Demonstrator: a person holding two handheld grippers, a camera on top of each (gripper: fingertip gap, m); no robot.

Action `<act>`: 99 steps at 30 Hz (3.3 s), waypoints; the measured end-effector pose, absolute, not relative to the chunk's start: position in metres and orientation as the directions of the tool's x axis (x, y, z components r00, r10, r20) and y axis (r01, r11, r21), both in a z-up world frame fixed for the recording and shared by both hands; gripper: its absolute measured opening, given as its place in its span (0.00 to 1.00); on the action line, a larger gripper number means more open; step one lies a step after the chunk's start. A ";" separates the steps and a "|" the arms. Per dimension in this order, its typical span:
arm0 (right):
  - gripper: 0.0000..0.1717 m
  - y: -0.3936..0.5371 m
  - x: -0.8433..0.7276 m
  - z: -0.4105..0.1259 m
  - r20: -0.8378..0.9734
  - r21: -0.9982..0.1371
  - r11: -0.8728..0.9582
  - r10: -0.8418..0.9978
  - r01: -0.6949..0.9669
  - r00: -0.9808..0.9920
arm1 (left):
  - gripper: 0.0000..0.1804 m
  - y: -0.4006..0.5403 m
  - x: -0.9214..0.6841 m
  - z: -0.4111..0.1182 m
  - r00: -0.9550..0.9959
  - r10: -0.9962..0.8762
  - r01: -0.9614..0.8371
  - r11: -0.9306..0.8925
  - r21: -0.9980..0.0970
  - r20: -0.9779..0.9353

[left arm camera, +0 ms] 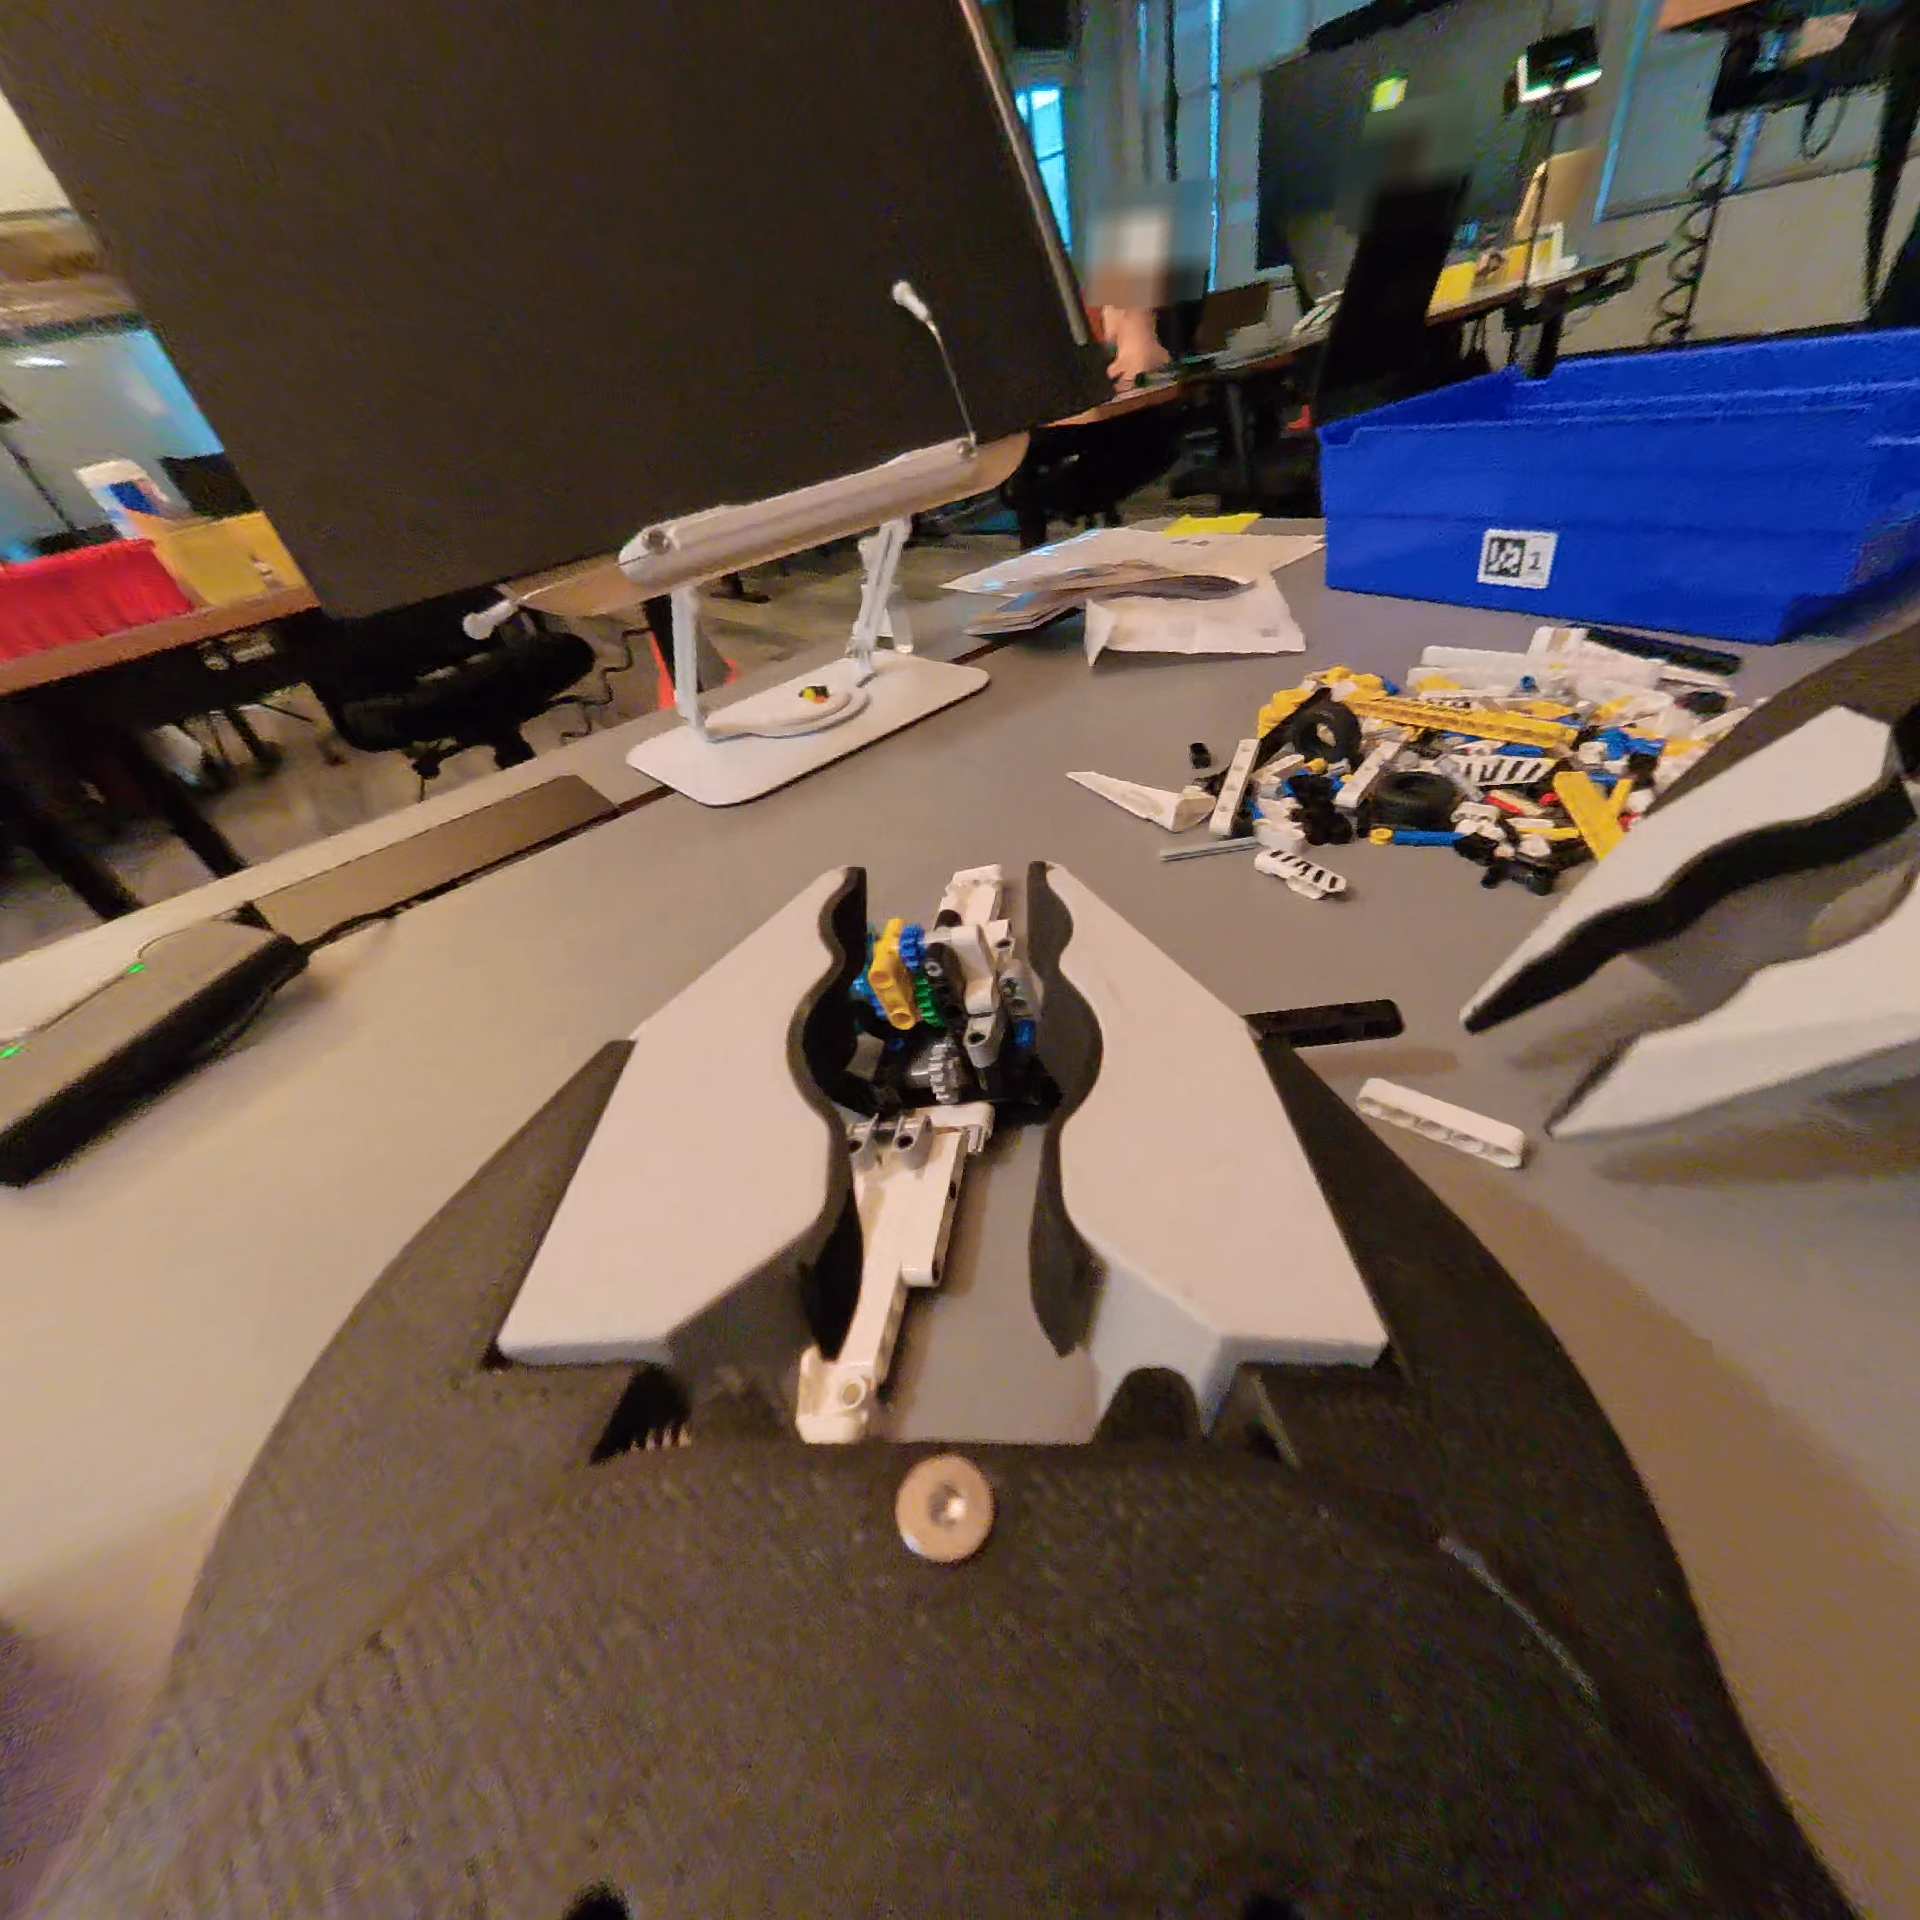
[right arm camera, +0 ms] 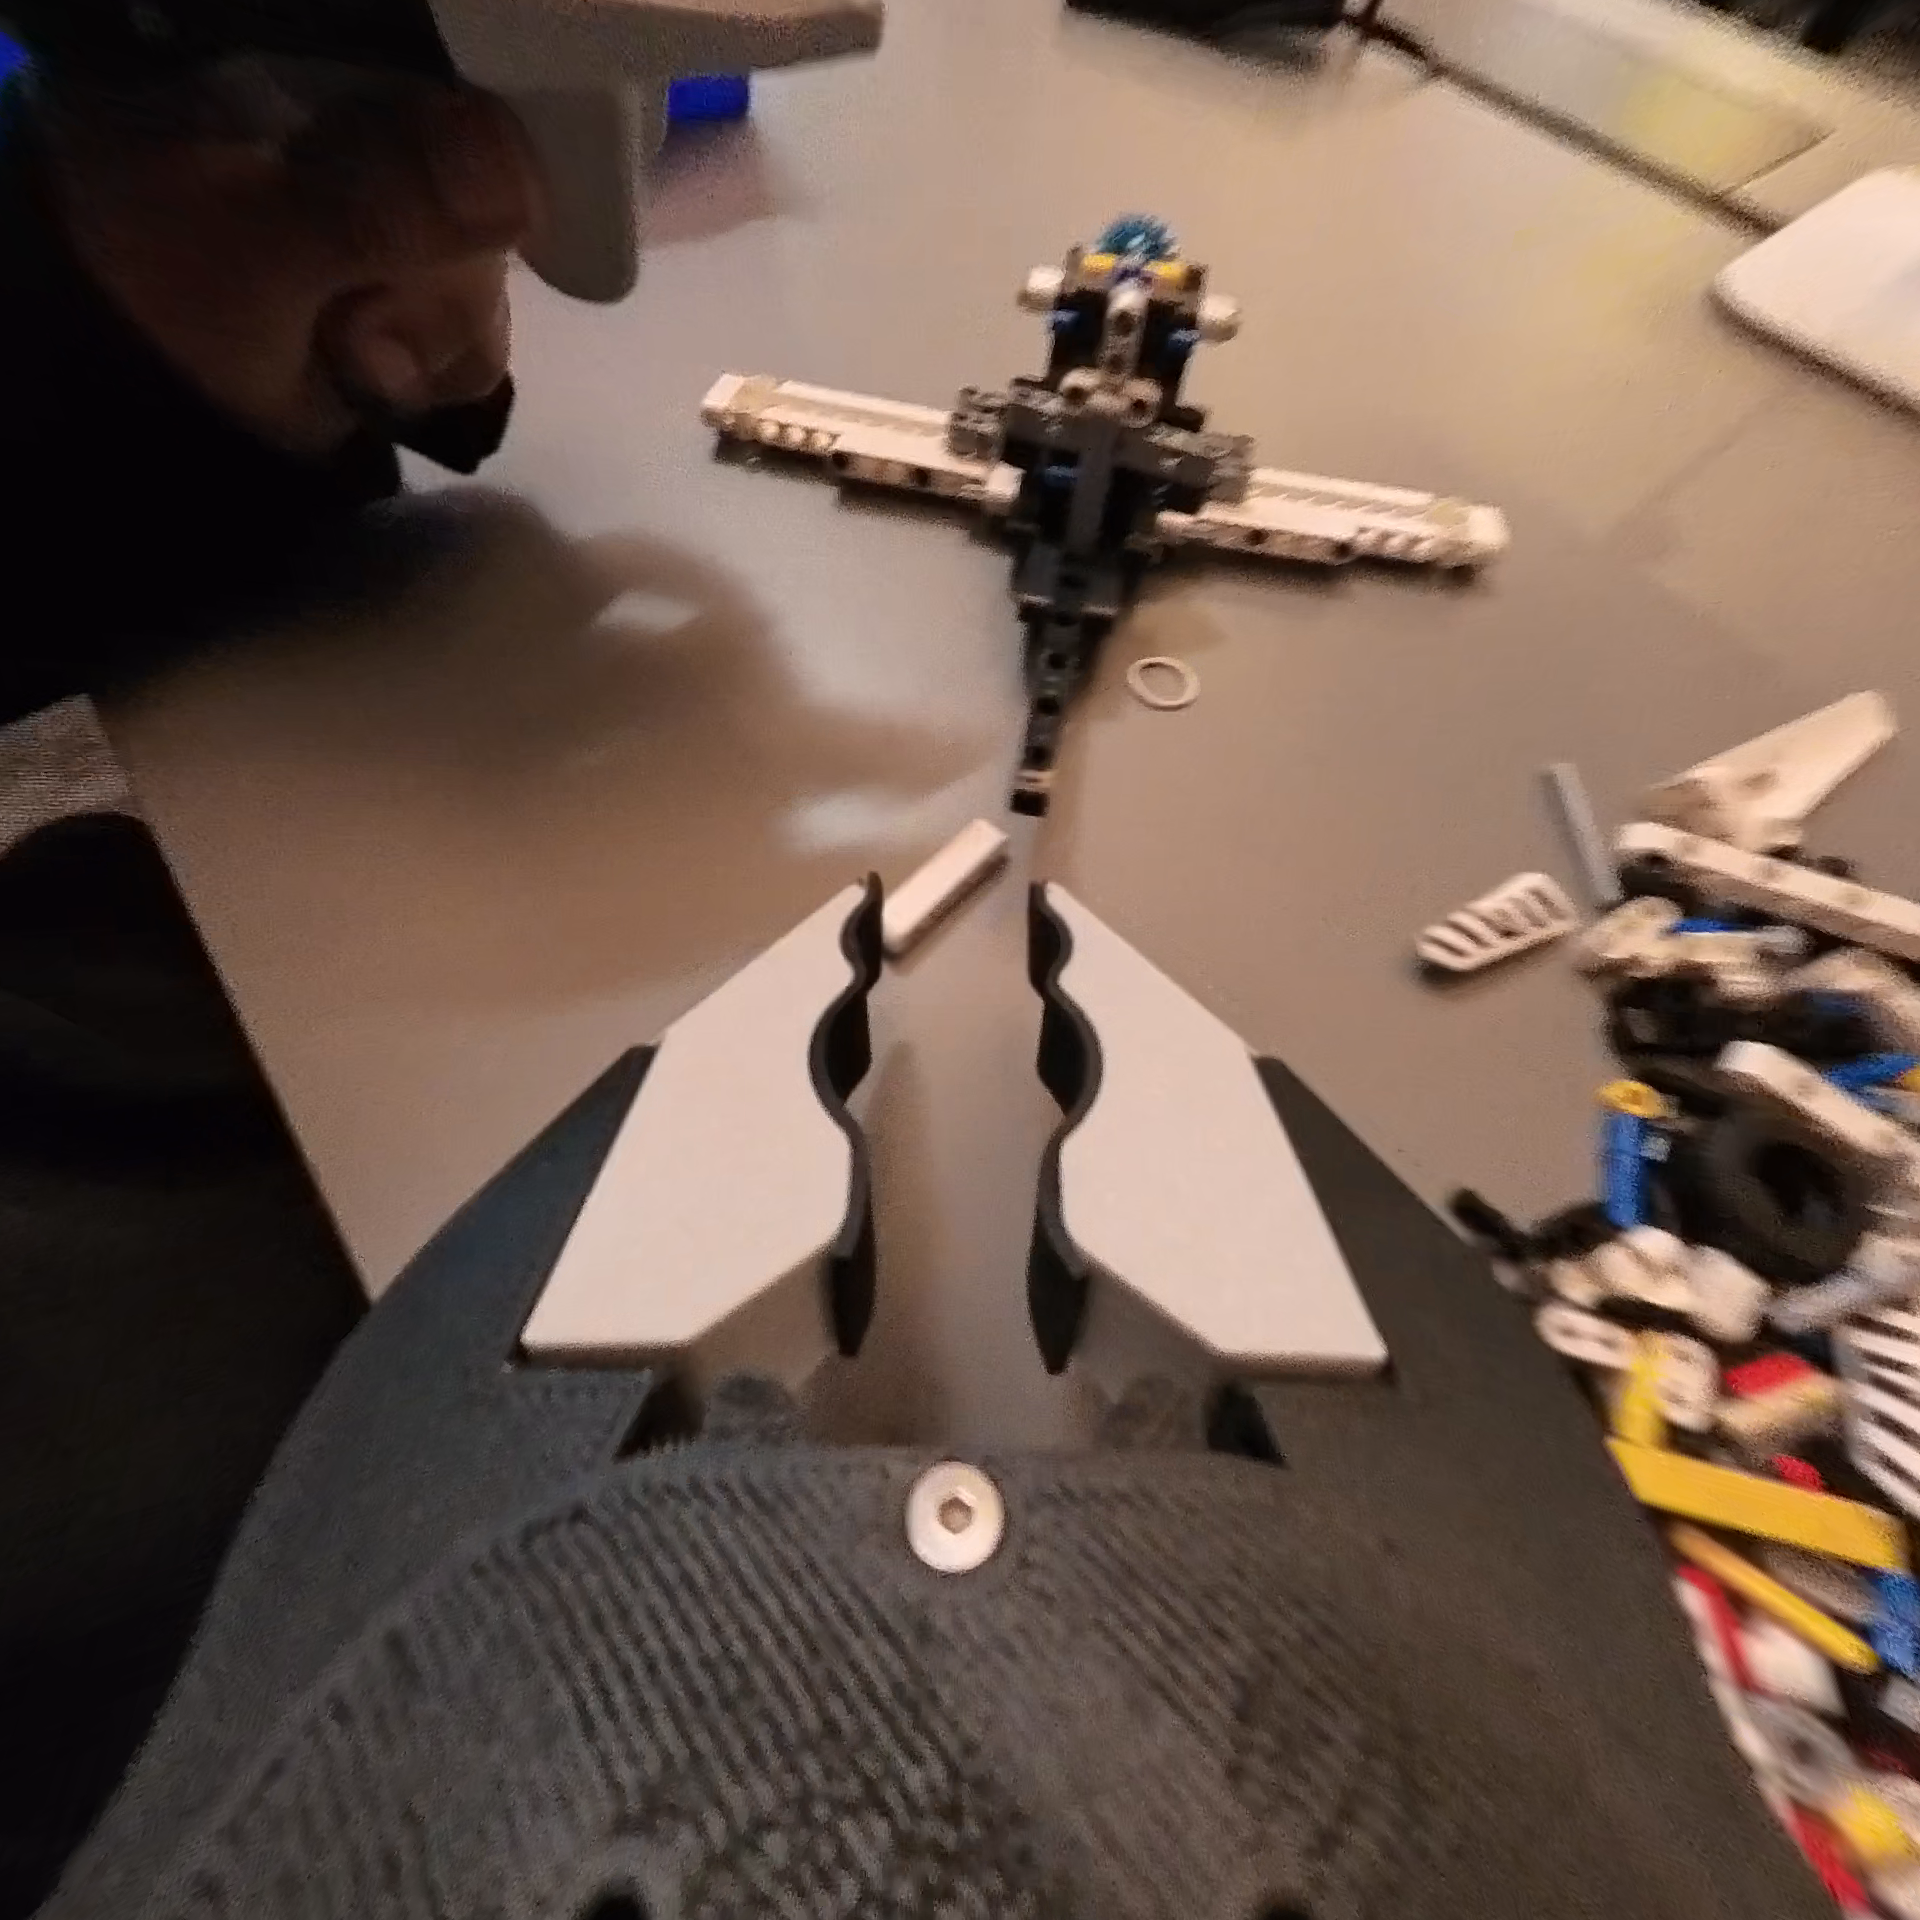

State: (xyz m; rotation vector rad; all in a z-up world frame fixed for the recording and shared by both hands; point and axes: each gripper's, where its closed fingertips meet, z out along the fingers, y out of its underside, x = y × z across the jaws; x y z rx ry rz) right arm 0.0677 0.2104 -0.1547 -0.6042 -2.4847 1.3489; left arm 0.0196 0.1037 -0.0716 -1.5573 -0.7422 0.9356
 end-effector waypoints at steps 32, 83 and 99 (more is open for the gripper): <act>0.36 0.175 -0.018 -0.085 0.059 -0.937 0.325 0.506 0.127 -0.860 | 0.19 0.095 -0.028 -0.080 0.536 0.844 0.132 -0.073 -0.989 0.009; 0.04 0.130 -0.012 -0.145 0.276 -0.768 0.641 0.333 0.001 -0.902 | 0.00 0.135 -0.026 -0.123 0.613 0.790 0.294 -0.232 -0.927 -0.003; 0.03 0.140 -0.012 -0.145 -0.016 -0.851 0.492 0.326 0.184 -0.945 | 0.00 0.141 0.006 -0.117 0.700 0.701 0.328 -0.147 -0.933 0.135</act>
